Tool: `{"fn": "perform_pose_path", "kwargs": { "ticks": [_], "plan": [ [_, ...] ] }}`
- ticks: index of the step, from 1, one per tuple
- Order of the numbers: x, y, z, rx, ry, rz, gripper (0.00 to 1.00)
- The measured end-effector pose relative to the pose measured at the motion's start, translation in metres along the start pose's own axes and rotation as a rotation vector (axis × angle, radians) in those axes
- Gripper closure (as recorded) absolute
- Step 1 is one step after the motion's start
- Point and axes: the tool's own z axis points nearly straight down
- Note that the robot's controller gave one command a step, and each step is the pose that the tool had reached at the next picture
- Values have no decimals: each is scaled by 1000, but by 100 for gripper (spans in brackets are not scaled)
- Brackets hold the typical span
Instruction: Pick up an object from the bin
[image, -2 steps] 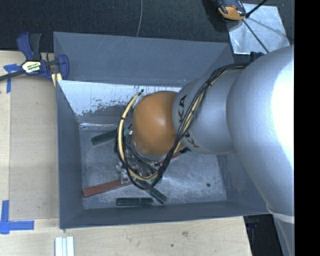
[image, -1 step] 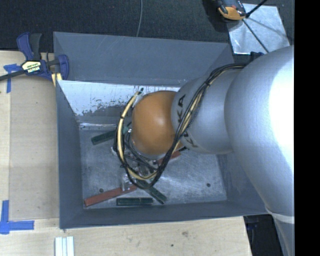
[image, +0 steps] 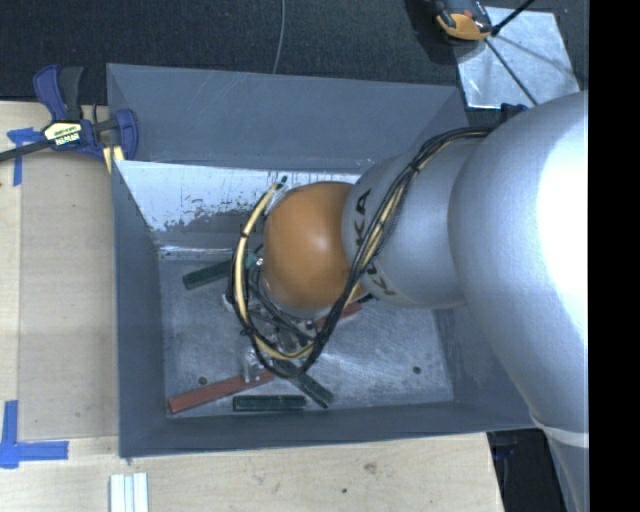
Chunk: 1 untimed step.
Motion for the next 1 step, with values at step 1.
{"fn": "perform_pose_path", "kwargs": {
  "ticks": [1],
  "plan": [
    [37,5,-2,3,24,-364,100]
  ]
}}
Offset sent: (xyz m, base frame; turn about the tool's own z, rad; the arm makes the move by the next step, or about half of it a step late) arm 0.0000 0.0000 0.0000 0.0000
